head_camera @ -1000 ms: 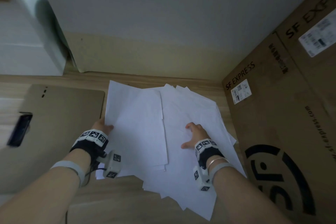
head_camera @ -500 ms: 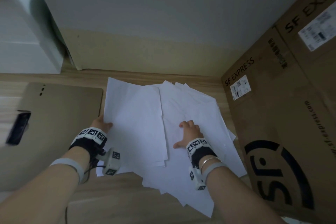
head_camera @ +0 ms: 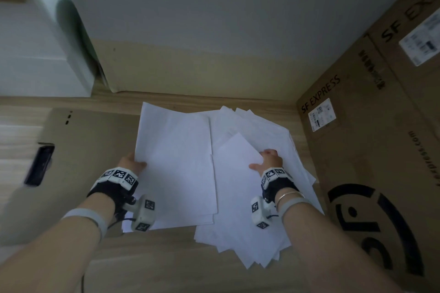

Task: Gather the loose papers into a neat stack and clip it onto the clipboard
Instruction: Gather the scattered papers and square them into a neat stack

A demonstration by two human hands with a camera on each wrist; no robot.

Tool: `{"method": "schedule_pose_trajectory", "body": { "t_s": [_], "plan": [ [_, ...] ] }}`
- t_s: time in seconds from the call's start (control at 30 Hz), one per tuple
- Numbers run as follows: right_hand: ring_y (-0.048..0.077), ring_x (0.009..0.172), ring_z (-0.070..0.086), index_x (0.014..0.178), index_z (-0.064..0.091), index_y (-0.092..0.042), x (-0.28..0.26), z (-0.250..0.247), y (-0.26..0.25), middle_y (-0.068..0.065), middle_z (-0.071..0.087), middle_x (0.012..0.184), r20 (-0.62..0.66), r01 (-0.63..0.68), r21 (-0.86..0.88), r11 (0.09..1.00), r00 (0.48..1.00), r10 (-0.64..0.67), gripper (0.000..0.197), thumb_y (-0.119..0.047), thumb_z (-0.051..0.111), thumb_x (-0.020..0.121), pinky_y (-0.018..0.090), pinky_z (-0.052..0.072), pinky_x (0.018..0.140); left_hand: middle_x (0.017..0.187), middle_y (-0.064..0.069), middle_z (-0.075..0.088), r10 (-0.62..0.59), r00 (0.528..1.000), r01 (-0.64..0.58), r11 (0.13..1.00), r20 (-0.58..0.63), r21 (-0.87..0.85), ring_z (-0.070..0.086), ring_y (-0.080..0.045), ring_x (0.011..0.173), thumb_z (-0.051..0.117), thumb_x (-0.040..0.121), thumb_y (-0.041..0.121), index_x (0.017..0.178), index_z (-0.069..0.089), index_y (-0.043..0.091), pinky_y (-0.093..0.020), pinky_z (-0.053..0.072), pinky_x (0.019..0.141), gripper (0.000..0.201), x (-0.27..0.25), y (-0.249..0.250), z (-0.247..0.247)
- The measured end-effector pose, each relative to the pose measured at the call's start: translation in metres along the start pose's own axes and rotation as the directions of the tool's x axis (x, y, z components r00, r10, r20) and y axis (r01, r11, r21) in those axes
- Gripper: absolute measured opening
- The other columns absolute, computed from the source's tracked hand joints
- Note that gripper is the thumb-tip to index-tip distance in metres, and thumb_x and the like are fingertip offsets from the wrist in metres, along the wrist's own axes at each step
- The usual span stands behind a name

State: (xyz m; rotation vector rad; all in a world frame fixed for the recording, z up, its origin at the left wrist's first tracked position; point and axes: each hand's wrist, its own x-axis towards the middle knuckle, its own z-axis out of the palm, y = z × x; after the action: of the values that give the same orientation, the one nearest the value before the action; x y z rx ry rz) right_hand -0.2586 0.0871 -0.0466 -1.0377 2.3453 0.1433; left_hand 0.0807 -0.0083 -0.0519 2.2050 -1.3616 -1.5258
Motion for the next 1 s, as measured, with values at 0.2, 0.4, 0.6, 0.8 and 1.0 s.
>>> {"method": "schedule_pose_trajectory", "body": {
  "t_s": [0.2, 0.4, 0.6, 0.8, 1.0],
  "plan": [
    [0.033, 0.131, 0.032, 0.13, 0.039, -0.026, -0.002, 0.012, -0.007, 0.006, 0.028, 0.141, 0.051, -0.044, -0.093, 0.995, 0.998, 0.049, 0.082, -0.047, 0.079, 0.061, 0.049, 0.033, 0.109, 0.134, -0.026, 0.053, -0.022, 1.0, 0.023, 0.999, 0.004, -0.031, 0.053, -0.041, 0.12, 0.052, 0.089, -0.003, 0.136, 0.045, -0.002, -0.043, 0.041, 0.102, 0.047, 0.003, -0.006, 0.002],
    [0.03, 0.123, 0.048, 0.136, 0.029, -0.029, -0.003, 0.007, -0.006, 0.005, 0.053, 0.129, 0.092, -0.046, -0.056, 0.997, 0.994, 0.051, 0.085, -0.039, 0.078, 0.067, 0.049, 0.025, 0.107, 0.135, -0.026, 0.052, -0.038, 0.999, 0.039, 0.998, 0.018, -0.044, 0.052, -0.041, 0.122, 0.052, 0.089, -0.003, 0.136, 0.044, -0.004, -0.043, 0.04, 0.106, 0.048, 0.004, -0.009, 0.006],
    [0.032, 0.13, 0.045, 0.139, 0.041, -0.005, -0.006, -0.015, 0.014, 0.015, 0.046, 0.143, -0.037, 0.002, 0.06, 0.998, 0.999, 0.0, 0.053, -0.027, 0.055, 0.092, 0.035, 0.038, 0.106, 0.135, -0.026, 0.052, -0.048, 0.998, 0.049, 0.998, 0.031, -0.04, 0.052, -0.041, 0.122, 0.054, 0.089, -0.001, 0.137, 0.044, -0.003, -0.043, 0.04, 0.106, 0.049, 0.001, -0.011, -0.001],
    [0.035, 0.122, 0.052, 0.129, 0.051, 0.002, -0.001, -0.059, 0.034, 0.02, 0.056, 0.133, -0.26, 0.053, 0.388, 0.92, 0.964, 0.054, 0.04, -0.019, 0.05, 0.095, 0.041, 0.041, 0.102, 0.134, -0.026, 0.053, -0.051, 0.998, 0.05, 0.998, 0.036, 0.035, 0.053, -0.039, 0.122, 0.052, 0.09, 0.001, 0.134, 0.046, -0.005, -0.037, 0.04, 0.102, 0.046, -0.005, -0.009, -0.007],
    [0.024, 0.112, 0.055, 0.122, 0.054, 0.005, -0.009, -0.066, 0.0, 0.011, 0.06, 0.121, -0.305, 0.145, 0.554, 0.82, 0.951, 0.038, 0.035, -0.017, 0.048, 0.095, 0.037, 0.041, 0.099, 0.137, -0.023, 0.052, -0.052, 0.997, 0.046, 0.993, 0.055, 0.107, 0.051, -0.037, 0.125, 0.051, 0.091, 0.001, 0.136, 0.044, -0.003, -0.036, 0.039, 0.103, 0.046, -0.013, -0.008, -0.008]
  ]
}}
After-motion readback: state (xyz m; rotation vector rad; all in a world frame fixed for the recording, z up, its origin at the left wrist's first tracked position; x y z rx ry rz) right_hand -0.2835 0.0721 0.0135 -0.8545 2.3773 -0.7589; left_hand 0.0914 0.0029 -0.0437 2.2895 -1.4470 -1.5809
